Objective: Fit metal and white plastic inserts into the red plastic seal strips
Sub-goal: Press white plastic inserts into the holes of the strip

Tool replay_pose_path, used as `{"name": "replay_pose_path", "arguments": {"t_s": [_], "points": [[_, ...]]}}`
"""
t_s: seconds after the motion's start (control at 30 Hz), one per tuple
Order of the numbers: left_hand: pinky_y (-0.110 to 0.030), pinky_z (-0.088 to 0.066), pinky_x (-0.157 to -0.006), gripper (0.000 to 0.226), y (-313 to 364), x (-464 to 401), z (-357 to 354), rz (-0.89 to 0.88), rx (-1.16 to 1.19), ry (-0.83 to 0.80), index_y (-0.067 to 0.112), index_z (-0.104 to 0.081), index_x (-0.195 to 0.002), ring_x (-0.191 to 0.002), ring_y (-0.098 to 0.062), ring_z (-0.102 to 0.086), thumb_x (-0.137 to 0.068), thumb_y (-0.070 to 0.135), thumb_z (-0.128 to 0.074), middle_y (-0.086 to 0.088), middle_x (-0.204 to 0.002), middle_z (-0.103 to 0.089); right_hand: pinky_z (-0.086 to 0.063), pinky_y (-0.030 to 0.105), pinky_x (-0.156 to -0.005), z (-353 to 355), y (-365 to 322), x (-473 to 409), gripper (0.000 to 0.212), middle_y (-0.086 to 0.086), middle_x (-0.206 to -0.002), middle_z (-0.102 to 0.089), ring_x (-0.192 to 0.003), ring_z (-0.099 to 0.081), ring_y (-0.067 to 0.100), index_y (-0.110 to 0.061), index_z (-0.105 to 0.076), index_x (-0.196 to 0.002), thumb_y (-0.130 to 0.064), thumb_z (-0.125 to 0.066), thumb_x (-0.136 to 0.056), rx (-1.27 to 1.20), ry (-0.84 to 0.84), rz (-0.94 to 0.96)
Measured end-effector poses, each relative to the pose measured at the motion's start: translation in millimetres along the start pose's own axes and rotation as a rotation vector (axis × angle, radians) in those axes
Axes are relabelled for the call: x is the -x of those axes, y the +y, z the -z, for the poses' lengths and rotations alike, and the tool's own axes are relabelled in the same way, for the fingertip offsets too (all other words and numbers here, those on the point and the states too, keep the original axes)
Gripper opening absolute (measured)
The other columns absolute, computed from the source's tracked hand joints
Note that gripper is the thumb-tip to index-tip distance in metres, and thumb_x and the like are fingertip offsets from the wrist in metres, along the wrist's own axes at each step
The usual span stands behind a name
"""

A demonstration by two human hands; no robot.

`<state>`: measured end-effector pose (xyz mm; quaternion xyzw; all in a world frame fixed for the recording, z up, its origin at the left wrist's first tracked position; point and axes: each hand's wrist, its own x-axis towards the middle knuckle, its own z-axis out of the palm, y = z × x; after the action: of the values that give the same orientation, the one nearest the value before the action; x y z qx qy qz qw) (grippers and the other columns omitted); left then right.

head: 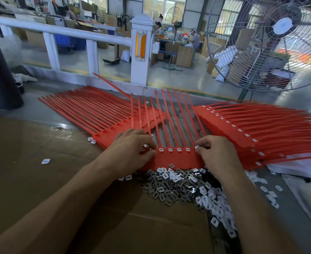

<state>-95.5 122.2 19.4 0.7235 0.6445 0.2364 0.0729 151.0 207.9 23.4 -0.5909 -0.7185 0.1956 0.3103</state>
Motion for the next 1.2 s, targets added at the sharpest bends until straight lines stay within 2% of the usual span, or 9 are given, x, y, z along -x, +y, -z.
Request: {"name": "replay_pose_path", "arguments": {"t_s": [0.13,0.33,0.47,0.6,0.73,0.87,0.97,1.07,1.2], "points": [[-0.044,-0.028,-0.115,0.024,-1,1,0,0.001,0.007,-0.002,0.044,-0.064,-0.116,-0.123,-0.005,-0.038,-0.096,0.053,-0.055,0.018,-0.129,-0.053,-0.055,0.029,-0.077,-1,0,0,0.011,-0.004,-0.101,-0.075,-0.083,-0.069,0.012,-0.020,-0.080,-0.102,-0.017,-0.076,-0.092,0.013,0.004,-0.010],[-0.044,-0.028,-0.116,0.024,0,1,0,0.006,0.011,-0.001,0.044,-0.064,-0.116,-0.123,-0.005,-0.038,-0.096,0.053,-0.055,0.019,-0.129,-0.053,-0.059,0.034,-0.082,-1,-1,1,0.013,-0.003,-0.102,-0.076,-0.086,-0.069,0.012,-0.020,-0.080,-0.104,-0.016,-0.076,-0.092,0.012,-0.005,-0.021],[-0.044,-0.028,-0.115,0.023,-1,0,0,0.003,0.013,-0.004,0.045,-0.064,-0.116,-0.123,-0.005,-0.038,-0.096,0.053,-0.055,0.019,-0.129,-0.053,-0.049,0.024,-0.085,0,0,1,0.017,-0.002,-0.109,-0.076,-0.097,-0.068,0.012,-0.020,-0.081,-0.109,-0.016,-0.074,-0.094,0.025,-0.026,-0.010],[-0.044,-0.027,-0.115,0.024,-1,1,0,0.006,0.012,-0.007,0.044,-0.064,-0.117,-0.123,-0.004,-0.038,-0.096,0.053,-0.056,0.019,-0.130,-0.053,-0.048,0.025,-0.093,1,0,3,0.022,0.000,-0.121,-0.074,-0.109,-0.067,0.015,-0.019,-0.079,-0.117,-0.015,-0.070,-0.097,0.028,-0.042,-0.007],[-0.044,-0.027,-0.116,0.024,-1,1,0,0.007,0.016,-0.011,0.044,-0.064,-0.117,-0.123,-0.004,-0.038,-0.096,0.053,-0.056,0.019,-0.129,-0.053,-0.053,0.029,-0.090,4,-1,4,0.023,0.001,-0.120,-0.074,-0.101,-0.068,0.016,-0.018,-0.077,-0.118,-0.013,-0.065,-0.098,0.063,0.009,-0.014],[-0.044,-0.029,-0.114,0.023,0,1,1,0.001,0.021,-0.004,0.044,-0.064,-0.116,-0.120,-0.003,-0.038,-0.096,0.052,-0.057,0.020,-0.126,-0.053,-0.045,0.020,-0.069,6,-3,7,0.022,-0.001,-0.106,-0.077,-0.083,-0.066,0.010,-0.020,-0.081,-0.107,-0.011,-0.063,-0.097,0.112,0.015,0.002],[-0.043,-0.029,-0.114,0.021,0,1,1,0.002,0.028,0.000,0.045,-0.065,-0.115,-0.120,-0.002,-0.037,-0.095,0.051,-0.058,0.020,-0.126,-0.053,-0.045,0.023,-0.073,7,-6,8,0.026,0.001,-0.100,-0.078,-0.077,-0.064,0.011,-0.019,-0.082,-0.106,-0.008,-0.060,-0.096,0.136,0.000,0.013],[-0.043,-0.027,-0.115,0.023,0,1,1,0.005,0.017,-0.005,0.045,-0.064,-0.117,-0.123,-0.003,-0.036,-0.095,0.052,-0.059,0.019,-0.128,-0.053,-0.042,0.022,-0.068,8,-8,9,0.029,0.002,-0.097,-0.078,-0.070,-0.058,0.008,-0.019,-0.082,-0.107,-0.007,-0.058,-0.096,0.163,-0.016,0.018],[-0.042,-0.026,-0.115,0.025,1,1,2,0.008,0.006,-0.021,0.045,-0.063,-0.119,-0.124,-0.003,-0.035,-0.095,0.052,-0.059,0.019,-0.130,-0.052,-0.048,0.024,-0.077,9,-11,12,0.031,0.002,-0.115,-0.076,-0.084,-0.067,0.014,-0.019,-0.081,-0.111,-0.006,-0.058,-0.095,0.184,-0.034,0.016]]}}
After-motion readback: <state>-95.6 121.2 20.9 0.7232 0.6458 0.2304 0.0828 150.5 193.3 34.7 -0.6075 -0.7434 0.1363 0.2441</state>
